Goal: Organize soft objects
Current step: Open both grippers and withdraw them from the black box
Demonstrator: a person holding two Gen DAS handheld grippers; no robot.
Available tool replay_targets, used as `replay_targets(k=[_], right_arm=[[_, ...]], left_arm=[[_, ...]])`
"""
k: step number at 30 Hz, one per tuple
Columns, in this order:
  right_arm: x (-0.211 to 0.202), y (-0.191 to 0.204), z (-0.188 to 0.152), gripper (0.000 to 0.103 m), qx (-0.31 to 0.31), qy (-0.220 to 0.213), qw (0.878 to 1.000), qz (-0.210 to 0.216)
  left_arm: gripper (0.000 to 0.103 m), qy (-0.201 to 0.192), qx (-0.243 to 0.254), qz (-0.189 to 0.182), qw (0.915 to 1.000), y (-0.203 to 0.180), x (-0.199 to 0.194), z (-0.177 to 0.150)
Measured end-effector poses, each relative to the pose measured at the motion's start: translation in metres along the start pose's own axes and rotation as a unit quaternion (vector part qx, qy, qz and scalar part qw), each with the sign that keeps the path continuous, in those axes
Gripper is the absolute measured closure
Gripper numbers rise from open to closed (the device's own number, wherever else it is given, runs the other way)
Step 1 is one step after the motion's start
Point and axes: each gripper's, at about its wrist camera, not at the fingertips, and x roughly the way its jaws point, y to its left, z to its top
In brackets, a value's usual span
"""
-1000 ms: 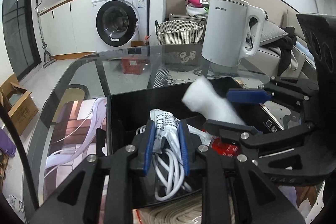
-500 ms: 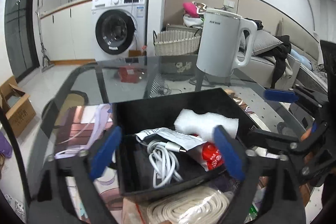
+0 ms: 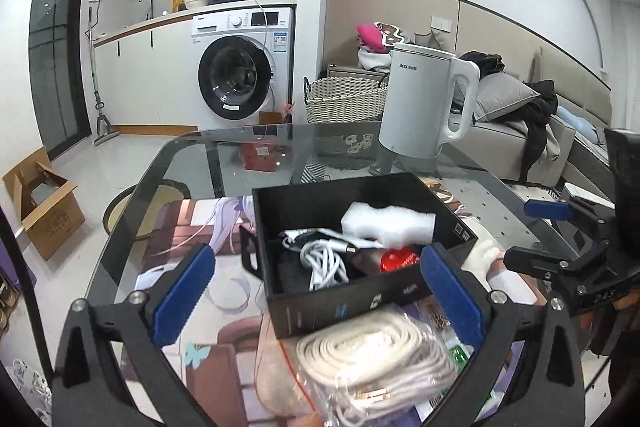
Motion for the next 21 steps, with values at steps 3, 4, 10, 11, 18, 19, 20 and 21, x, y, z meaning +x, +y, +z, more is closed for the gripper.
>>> replay_targets(k=[3,4,10,11,18,19,20,21], right_arm=[[0.0,0.001,-0.006,0.0,0.012,0.009,1.0,0.014],[-0.001,0.002,-0.009,0.0,0.015,0.011,1.0,0.017],[0.004,0.002,-0.012,0.0,0.017,0.034,0.999,0.012],[0.006,0.001,-0.013,0.0,0.021,0.041,0.999,0.013],[0.021,-0.01,-0.02,0.0,0.042,0.074,0.996,0.008],[0.022,-0.011,-0.021,0.0,0.043,0.077,0.996,0.01],[0.024,-0.012,-0.022,0.0,0.044,0.084,0.995,0.014],[0.026,-0.012,-0.023,0.0,0.046,0.089,0.995,0.018]], left_arm=[[0.0,0.007,-0.005,-0.002,1.0,0.003,-0.006,-0.007],[0.0,0.01,-0.006,-0.002,0.9999,0.004,-0.007,-0.009],[0.0,0.021,-0.005,0.004,0.9998,0.01,-0.014,-0.022],[0.0,0.024,-0.005,0.004,0.9997,0.01,-0.014,-0.024],[0.0,0.049,-0.002,-0.003,0.9988,0.011,-0.009,-0.031],[0.0,0.05,0.0,-0.003,0.9987,0.01,-0.008,-0.031],[0.0,0.051,0.001,-0.003,0.9987,0.01,-0.008,-0.032],[0.0,0.053,0.002,-0.003,0.9986,0.008,-0.007,-0.033]])
